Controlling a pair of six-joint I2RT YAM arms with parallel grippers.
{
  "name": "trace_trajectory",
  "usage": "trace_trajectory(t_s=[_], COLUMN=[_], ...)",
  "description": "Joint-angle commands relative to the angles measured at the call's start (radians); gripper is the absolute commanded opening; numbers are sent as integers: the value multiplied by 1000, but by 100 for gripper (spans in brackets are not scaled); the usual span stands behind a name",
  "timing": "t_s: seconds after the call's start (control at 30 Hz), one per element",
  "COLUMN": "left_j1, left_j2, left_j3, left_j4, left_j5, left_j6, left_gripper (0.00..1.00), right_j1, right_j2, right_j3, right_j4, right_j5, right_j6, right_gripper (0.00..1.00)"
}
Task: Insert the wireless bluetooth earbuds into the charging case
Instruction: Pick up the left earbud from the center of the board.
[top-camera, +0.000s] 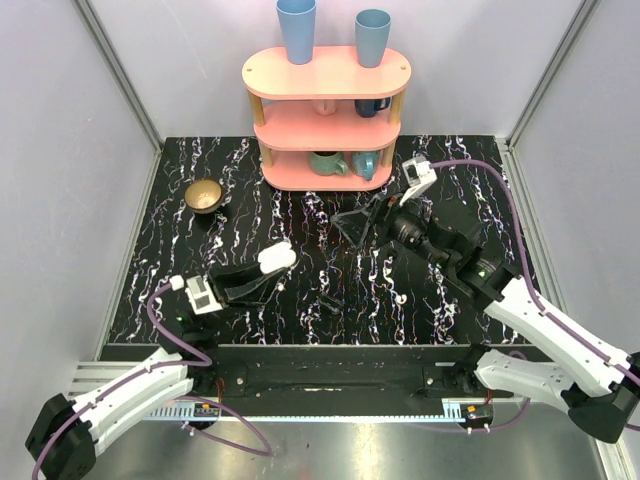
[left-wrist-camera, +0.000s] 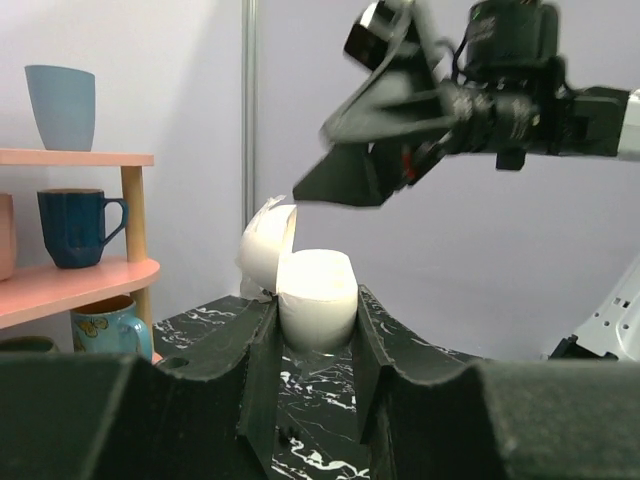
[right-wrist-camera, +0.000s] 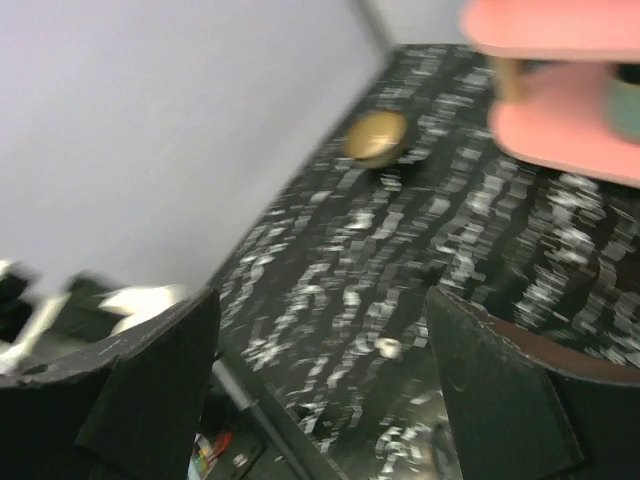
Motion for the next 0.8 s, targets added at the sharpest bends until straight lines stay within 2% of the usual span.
trace_trajectory(t_s=[0.0, 0.07, 0.27, 0.4, 0.53, 0.57, 0.77], left_j1=[-3, -3, -4, -3, -4, -3, -3], left_j2=[-47, -67, -90, -87, -81, -81, -81], left_j3=[10, 13, 19, 36, 42, 42, 34], left_j4=[-7, -19, -50, -78, -78, -75, -70], left_j5=[-19, -11, 0, 16, 21, 20, 16], left_j6=[38, 40, 52, 58, 58, 58, 51], left_gripper=[0, 0, 0, 0, 0, 0, 0], right_j1=[-128, -194, -223, -225, -225, -226, -225], right_j2=[-3, -45, -200, -294, -340, -348, -368], right_j3=[-101, -211, -447, -534, -597, -620, -692], right_j4=[-239, -254, -269, -334, -389, -394, -400], right_j5=[213, 202, 232, 281, 308, 309, 358], right_j6=[125, 190, 421, 555, 648, 679, 754], right_gripper=[87, 84, 69, 61, 59, 55, 52])
